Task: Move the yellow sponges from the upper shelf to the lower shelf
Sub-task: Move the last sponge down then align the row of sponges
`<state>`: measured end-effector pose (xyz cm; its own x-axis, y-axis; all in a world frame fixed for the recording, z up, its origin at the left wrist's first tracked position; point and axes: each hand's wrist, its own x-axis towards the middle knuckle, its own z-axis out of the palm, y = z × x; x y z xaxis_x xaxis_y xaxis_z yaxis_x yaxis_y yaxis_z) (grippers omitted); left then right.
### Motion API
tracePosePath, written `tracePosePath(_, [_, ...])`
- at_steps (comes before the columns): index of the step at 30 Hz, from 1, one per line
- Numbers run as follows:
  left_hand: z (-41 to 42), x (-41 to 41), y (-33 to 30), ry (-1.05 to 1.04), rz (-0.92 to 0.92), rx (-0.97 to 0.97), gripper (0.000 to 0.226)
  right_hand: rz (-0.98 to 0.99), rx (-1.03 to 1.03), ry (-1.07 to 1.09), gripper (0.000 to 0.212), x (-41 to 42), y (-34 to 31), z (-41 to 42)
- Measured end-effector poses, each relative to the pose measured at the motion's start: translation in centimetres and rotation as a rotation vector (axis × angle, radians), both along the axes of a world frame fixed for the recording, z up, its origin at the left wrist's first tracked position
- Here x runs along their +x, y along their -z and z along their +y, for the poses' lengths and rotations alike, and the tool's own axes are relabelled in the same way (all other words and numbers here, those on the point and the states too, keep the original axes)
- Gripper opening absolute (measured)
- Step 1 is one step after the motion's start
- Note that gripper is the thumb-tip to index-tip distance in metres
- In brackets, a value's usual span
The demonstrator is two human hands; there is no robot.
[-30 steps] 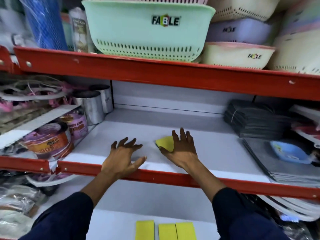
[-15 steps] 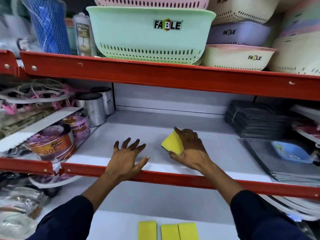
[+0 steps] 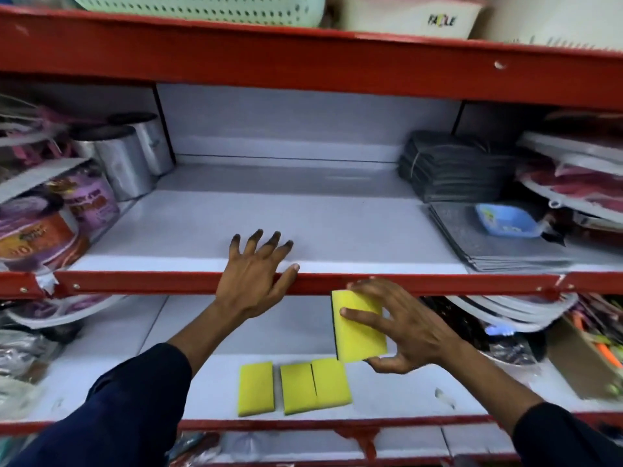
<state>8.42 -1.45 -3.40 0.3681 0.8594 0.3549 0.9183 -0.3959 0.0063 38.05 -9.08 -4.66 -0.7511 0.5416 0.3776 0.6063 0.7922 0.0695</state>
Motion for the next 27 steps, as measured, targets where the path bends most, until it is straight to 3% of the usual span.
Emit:
tracePosePath(5, [-0.1, 0.2, 0.3, -0.035, 0.023, 0.024, 0.062, -0.084, -0.189, 0.057, 0.076, 2.6, 6.0, -1.0])
tracePosePath(17, [-0.4, 0.8, 0.8, -0.071, -0.016, 0.037, 0.06, -0.192, -0.604, 0.412, 0.104, 4.5, 18.6, 1.0])
tracePosePath(27, [-1.1, 0.8, 0.9, -0.082, -0.031, 0.058, 0.061, -0.231, -0.746, 0.477, 0.104, 4.0, 20.5, 0.4])
